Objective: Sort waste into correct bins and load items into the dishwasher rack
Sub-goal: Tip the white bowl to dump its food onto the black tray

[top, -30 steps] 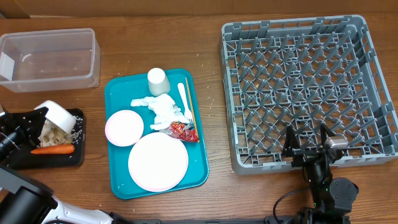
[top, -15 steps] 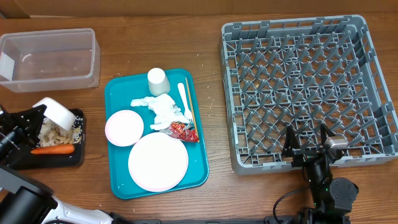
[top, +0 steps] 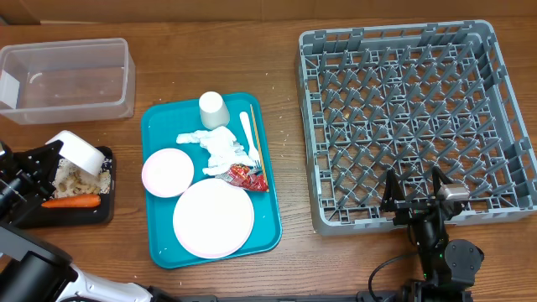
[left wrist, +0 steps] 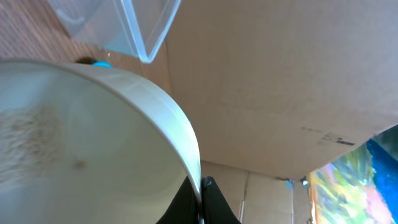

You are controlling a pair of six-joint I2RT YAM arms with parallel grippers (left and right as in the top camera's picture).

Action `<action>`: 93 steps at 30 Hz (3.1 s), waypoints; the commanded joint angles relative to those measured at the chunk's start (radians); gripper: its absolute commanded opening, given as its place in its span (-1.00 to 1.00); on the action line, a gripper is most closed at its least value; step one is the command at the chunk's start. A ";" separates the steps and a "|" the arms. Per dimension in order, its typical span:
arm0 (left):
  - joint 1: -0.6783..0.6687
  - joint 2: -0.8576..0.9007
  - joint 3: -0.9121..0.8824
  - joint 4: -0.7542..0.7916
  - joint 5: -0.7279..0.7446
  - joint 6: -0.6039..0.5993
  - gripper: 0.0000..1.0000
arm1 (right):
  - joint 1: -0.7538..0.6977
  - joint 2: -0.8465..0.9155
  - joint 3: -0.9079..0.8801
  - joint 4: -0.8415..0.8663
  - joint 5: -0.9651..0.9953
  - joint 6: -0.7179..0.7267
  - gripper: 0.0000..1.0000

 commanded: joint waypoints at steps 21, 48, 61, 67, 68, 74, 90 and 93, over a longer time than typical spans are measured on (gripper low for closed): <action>0.019 0.015 -0.004 0.018 -0.014 -0.042 -0.92 | -0.006 0.000 -0.010 0.007 0.009 -0.003 1.00; 0.029 0.017 -0.004 -0.009 -0.074 0.044 -0.92 | -0.006 0.000 -0.010 0.007 0.009 -0.003 1.00; 0.038 0.016 -0.003 -0.032 -0.081 -0.002 -0.92 | -0.006 0.000 -0.010 0.007 0.009 -0.003 1.00; 0.039 0.016 -0.002 -0.073 -0.213 -0.017 -0.92 | -0.006 0.000 -0.010 0.007 0.009 -0.003 1.00; 0.039 0.016 -0.002 -0.090 -0.213 -0.012 -0.92 | -0.006 0.000 -0.010 0.007 0.009 -0.003 1.00; 0.037 0.009 0.035 -0.167 -0.300 0.032 -0.92 | -0.006 0.000 -0.010 0.007 0.009 -0.003 1.00; -0.007 -0.085 0.213 -0.331 -0.538 -0.023 -0.92 | -0.006 0.000 -0.010 0.007 0.009 -0.003 1.00; -0.027 -0.114 0.218 -0.333 -0.588 -0.046 -0.92 | -0.006 0.000 -0.010 0.007 0.009 -0.003 1.00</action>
